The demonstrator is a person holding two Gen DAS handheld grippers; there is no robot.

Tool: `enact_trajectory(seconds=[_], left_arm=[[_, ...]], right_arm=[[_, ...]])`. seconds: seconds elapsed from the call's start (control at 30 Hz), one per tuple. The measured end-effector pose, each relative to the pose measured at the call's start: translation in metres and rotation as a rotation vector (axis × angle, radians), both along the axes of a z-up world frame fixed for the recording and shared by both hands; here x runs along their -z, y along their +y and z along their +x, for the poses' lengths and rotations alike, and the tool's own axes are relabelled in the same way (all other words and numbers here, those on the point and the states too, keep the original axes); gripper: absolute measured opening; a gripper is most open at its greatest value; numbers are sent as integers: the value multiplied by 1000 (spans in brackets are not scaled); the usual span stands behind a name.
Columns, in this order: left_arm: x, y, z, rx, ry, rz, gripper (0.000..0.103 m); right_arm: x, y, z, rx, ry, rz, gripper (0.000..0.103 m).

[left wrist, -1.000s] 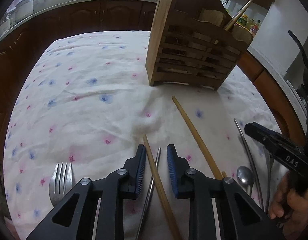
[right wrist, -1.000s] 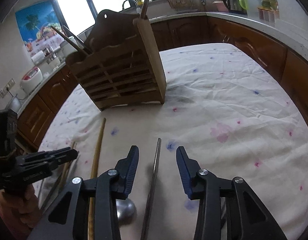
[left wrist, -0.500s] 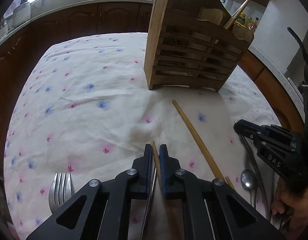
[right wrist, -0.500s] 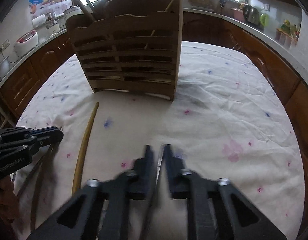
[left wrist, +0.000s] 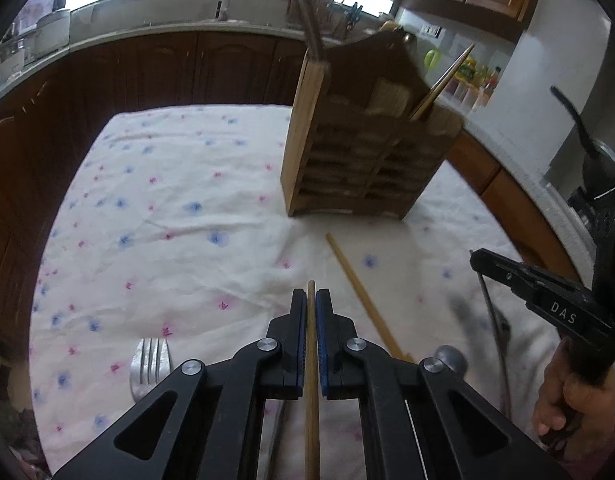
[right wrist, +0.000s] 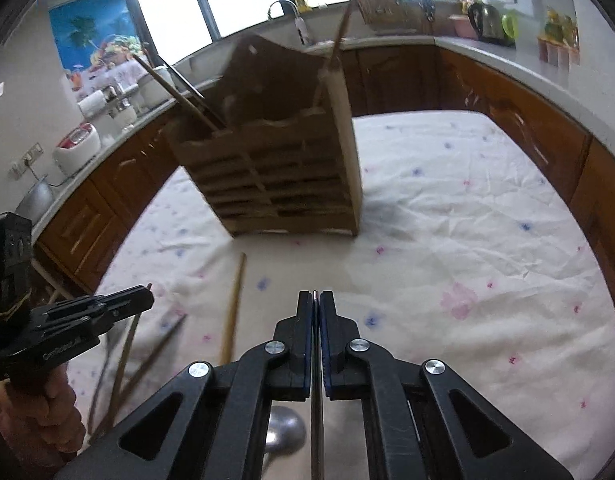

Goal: Organize utensils
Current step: 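Grasp a wooden chopstick with the left gripper while the right gripper grasps a metal chopstick, then lift both held chopsticks and carry them over the wooden utensil holder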

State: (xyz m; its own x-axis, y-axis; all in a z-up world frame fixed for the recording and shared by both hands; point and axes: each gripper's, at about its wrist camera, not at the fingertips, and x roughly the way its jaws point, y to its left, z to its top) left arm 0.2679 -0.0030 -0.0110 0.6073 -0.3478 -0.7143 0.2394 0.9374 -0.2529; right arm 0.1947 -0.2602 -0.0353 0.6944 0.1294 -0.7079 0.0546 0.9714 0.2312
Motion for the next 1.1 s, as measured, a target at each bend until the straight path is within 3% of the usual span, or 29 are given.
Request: enact_trajectory(seconds=[0.47,0.53,0.83,1.1], left_arm=[[-53,18,-56,20,-95,-38,3],[-60,22,-64,11,-150,-53,3],[-95,43,-99,-14,-252,-84,3],[-107,58,-115,-42,-304,-109,3]], right_arm=[[-43,9,-30,-5,-114,11,3],[-53,9,-36,-3,-143,18,3],[-95,6,-58,22,-275,13,3],[-115,5,-68,36,-347,10,3]])
